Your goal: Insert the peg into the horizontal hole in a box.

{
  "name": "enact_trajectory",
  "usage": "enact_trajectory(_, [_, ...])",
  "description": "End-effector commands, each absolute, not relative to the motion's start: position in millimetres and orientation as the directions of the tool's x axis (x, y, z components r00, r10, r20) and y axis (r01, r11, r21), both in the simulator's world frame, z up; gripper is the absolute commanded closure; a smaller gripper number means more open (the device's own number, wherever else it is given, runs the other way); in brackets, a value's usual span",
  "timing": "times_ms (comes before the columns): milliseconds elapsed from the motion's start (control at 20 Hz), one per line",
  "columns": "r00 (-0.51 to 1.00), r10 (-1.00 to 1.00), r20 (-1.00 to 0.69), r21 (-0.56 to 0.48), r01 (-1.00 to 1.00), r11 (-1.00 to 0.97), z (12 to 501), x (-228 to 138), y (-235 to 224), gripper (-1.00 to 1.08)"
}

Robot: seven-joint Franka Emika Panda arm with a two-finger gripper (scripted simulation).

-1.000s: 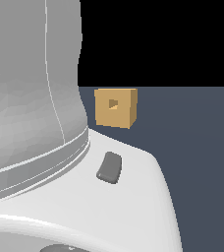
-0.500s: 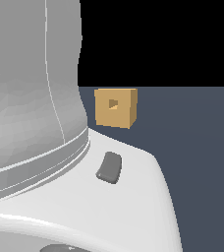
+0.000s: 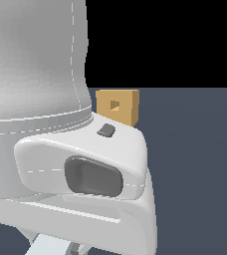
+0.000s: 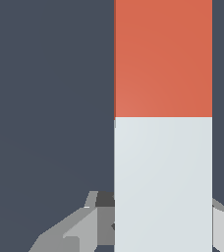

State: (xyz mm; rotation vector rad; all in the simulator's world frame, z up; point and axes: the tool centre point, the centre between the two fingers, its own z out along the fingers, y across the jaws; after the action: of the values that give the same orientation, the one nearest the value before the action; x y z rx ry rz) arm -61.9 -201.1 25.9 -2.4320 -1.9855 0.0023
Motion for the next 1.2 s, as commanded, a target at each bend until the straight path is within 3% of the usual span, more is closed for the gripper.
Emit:
enact_trajectory(0, [0.207, 0.978, 0.000, 0.000, 0.978, -0.207, 31.3, -62.2, -182.6, 1.08])
enact_trajectory(1150, [0.314, 0.950, 0.000, 0.000, 0.950, -0.314, 87.2, -61.9, 58.9, 1.08])
